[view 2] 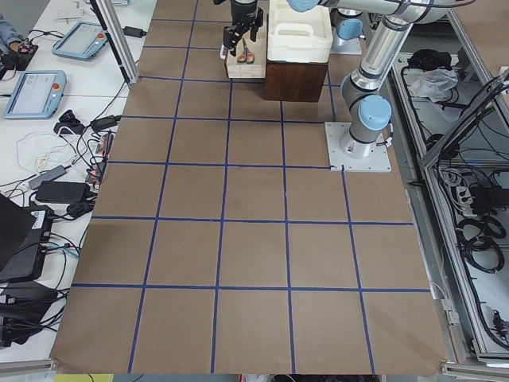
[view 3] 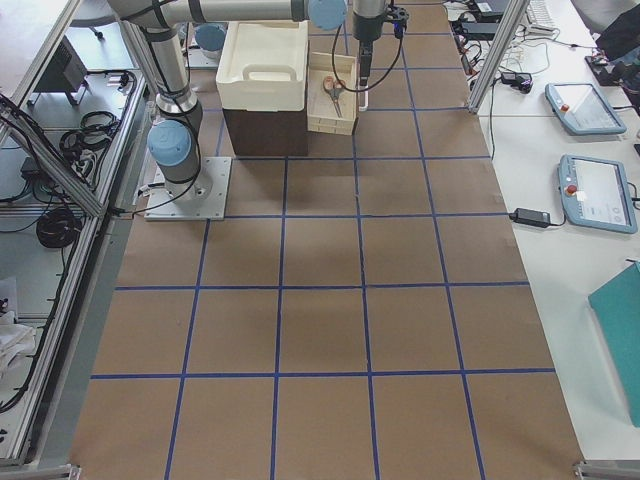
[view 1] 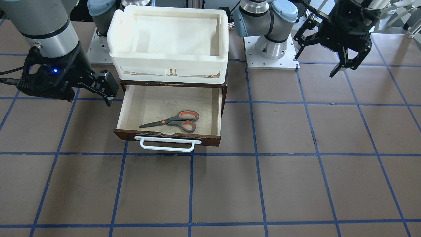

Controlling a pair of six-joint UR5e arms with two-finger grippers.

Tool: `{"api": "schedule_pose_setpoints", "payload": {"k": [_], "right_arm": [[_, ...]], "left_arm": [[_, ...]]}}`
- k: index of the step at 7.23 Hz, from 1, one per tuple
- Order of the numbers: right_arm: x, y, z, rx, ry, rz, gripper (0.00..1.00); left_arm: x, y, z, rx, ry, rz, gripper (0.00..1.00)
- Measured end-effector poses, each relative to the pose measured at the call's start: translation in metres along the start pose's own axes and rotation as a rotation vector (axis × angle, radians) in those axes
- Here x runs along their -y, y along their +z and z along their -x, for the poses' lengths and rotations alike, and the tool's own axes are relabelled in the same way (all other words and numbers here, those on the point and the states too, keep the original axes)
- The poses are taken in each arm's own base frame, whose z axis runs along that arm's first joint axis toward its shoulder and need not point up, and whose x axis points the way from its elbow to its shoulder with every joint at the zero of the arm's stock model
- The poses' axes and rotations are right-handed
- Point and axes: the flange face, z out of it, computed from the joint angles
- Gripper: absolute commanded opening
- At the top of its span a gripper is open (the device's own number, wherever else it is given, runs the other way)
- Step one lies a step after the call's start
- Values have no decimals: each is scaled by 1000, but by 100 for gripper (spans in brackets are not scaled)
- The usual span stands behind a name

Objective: Place scissors in drawer with both arms

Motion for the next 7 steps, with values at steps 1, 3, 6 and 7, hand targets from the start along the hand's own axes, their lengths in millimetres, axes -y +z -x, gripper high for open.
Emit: {"api": "schedule_pose_setpoints", "payload": {"k": [1,3,6,7], "right_arm": [[-1,-2,0,0,0,-3,100],[-7,-6,-1,1,-1,12,100],[-11,-6,0,9,-2,26,100],[-11,-6,1,12,-2,27,100]], "left_arm": [[7,11,-14,27,-103,18,100],[33,38,-52,103,-252,-9,99],[37,50,-72,149,-319,-23,100],[35,46,-72,146,-324,-32,100]]}}
